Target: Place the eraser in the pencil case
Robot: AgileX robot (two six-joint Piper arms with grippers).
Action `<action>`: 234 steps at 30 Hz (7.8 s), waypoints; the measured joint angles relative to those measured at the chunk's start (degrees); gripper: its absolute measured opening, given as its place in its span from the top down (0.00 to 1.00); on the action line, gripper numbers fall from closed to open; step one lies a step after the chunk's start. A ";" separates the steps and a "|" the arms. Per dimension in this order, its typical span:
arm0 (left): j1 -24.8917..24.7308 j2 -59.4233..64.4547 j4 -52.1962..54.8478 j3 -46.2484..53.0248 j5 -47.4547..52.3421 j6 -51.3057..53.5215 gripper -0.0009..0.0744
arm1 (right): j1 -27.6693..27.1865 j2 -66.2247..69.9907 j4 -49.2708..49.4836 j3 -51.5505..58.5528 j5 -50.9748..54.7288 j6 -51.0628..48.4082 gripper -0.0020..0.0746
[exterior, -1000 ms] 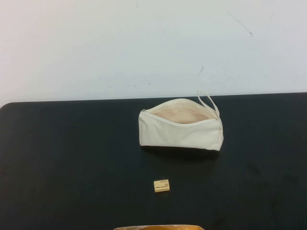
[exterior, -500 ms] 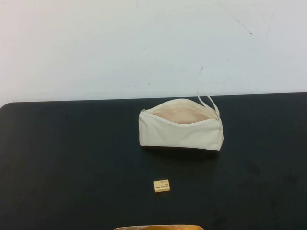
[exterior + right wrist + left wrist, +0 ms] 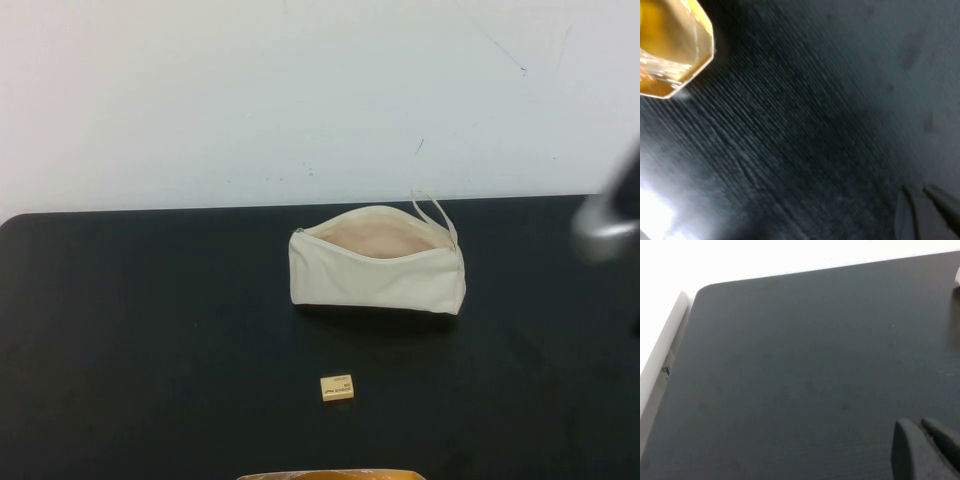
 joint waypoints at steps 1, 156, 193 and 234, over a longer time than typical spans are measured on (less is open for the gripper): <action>0.00 0.00 0.00 0.00 0.00 0.00 0.99 | 2.04 1.92 -1.85 -0.88 0.00 0.69 0.98; 0.00 0.00 0.22 0.00 0.00 0.86 0.99 | 3.46 -55.85 -0.98 62.84 -71.43 23.78 0.98; 0.00 0.00 0.22 0.00 0.00 0.90 0.99 | -24.26 -74.66 -1.44 73.99 -50.15 28.53 0.98; 0.00 0.00 0.22 0.00 0.00 0.90 0.99 | -24.26 -74.66 -1.44 73.99 -50.02 28.75 0.98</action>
